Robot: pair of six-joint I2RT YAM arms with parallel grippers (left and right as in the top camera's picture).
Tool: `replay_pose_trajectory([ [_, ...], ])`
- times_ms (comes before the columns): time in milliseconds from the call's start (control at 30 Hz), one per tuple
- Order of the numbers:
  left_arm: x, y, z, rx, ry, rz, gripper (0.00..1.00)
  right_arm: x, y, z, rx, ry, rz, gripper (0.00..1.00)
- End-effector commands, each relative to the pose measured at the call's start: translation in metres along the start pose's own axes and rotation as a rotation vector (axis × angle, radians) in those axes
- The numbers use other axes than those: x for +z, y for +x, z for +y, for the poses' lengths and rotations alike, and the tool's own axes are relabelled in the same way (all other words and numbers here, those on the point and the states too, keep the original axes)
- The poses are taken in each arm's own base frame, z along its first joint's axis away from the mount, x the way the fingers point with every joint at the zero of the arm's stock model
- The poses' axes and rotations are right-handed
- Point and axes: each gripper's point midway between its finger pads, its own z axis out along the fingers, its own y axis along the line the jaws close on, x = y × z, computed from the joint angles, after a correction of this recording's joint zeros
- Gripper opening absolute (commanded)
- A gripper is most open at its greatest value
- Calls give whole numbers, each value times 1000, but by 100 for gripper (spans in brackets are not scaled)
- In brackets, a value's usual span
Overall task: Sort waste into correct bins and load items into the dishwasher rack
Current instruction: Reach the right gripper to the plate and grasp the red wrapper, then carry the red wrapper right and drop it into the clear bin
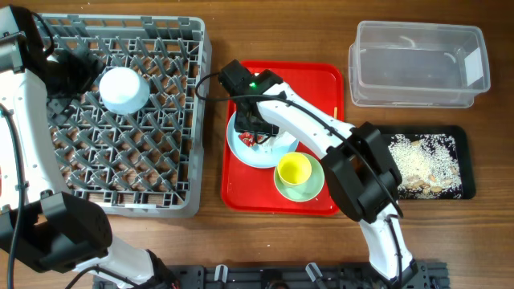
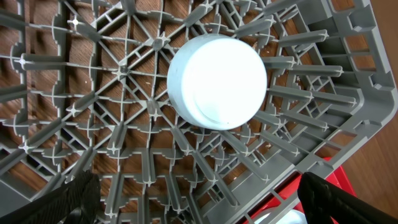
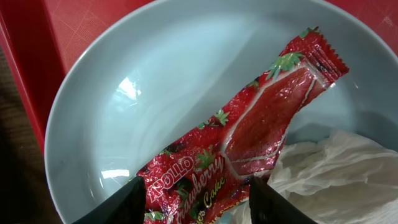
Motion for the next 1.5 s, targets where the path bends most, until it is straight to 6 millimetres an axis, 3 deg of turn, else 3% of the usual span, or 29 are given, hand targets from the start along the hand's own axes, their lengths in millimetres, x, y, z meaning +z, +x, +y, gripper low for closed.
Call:
replay_pose_trajectory([
  [0,2,1,0,-12,3,9,100,22,5,-10,4,60,21,54],
  [167,2,1,0,-12,3,9,100,33,8,-12,-10,79,39,54],
  [300,2,1,0,-12,3,9,100,32,6,-10,-24,73,34,29],
  [400,2,1,0,-12,3,9,100,26,1,-6,-28,59,22,21],
  [633,2,1,0,-12,3,9,100,-5,-10,2,-43,15,-20,4],
  [800,2,1,0,-12,3,9,100,-27,-17,6,-48,-22,-62,4],
  [967,2,1,0,-12,3,8,100,-73,-49,-12,1,-57,-179,4],
  [1067,2,1,0,-12,3,8,100,-105,-75,-34,75,-100,-248,4],
  [1133,2,1,0,-12,3,8,100,-128,-103,-61,159,-107,-328,4],
  [1233,2,1,0,-12,3,8,100,-153,-153,-131,431,-57,-480,4],
  [1400,2,1,0,-12,3,8,100,-147,-194,-235,857,-42,-545,4],
  [1467,2,1,0,-12,3,8,100,-145,-200,-258,923,-39,-558,4],
])
